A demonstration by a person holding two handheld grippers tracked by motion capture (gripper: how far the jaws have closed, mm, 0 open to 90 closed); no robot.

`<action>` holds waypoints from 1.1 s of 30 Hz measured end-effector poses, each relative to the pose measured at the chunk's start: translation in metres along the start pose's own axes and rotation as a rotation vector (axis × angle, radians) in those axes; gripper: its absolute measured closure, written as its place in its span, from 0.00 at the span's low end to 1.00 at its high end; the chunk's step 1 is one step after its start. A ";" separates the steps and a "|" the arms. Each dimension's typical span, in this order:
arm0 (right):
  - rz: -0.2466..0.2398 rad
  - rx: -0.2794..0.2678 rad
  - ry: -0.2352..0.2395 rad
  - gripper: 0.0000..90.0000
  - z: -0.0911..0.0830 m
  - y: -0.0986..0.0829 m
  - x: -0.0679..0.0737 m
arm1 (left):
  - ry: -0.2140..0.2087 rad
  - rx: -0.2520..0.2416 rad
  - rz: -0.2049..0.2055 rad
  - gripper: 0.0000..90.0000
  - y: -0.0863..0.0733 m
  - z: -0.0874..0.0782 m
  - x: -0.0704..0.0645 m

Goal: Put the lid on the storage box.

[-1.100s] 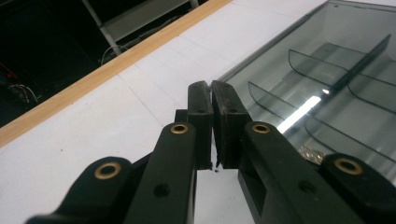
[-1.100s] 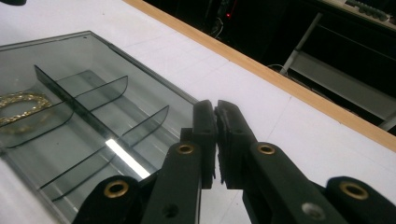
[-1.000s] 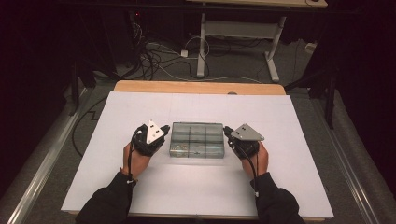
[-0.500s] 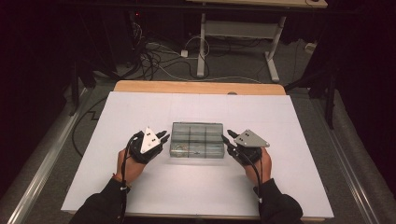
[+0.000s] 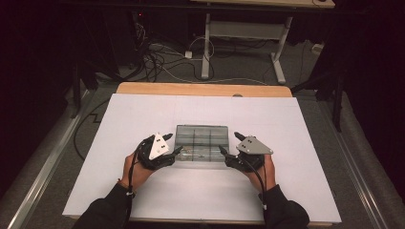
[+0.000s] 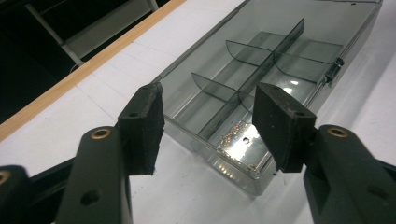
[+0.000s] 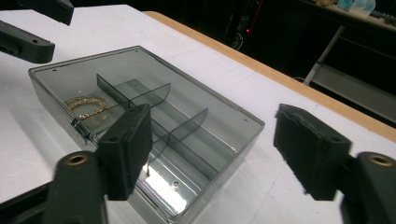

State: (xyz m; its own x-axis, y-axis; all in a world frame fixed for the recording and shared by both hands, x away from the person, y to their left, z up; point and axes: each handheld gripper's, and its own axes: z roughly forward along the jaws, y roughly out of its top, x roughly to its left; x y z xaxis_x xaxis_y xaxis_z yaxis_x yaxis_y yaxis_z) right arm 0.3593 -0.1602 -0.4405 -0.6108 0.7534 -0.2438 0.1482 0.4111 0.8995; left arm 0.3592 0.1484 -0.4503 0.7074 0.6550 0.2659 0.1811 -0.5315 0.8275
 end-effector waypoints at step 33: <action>-0.004 -0.047 0.001 0.20 -0.043 0.015 0.010 | -0.039 -0.050 0.002 0.18 0.012 -0.032 -0.023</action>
State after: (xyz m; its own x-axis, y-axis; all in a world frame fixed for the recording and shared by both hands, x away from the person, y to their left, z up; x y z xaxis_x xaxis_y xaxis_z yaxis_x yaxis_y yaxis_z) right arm 0.3220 -0.1687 -0.4136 -0.6117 0.7515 -0.2471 0.1091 0.3895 0.9145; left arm 0.3233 0.1443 -0.4302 0.7340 0.6321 0.2483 0.1465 -0.5044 0.8510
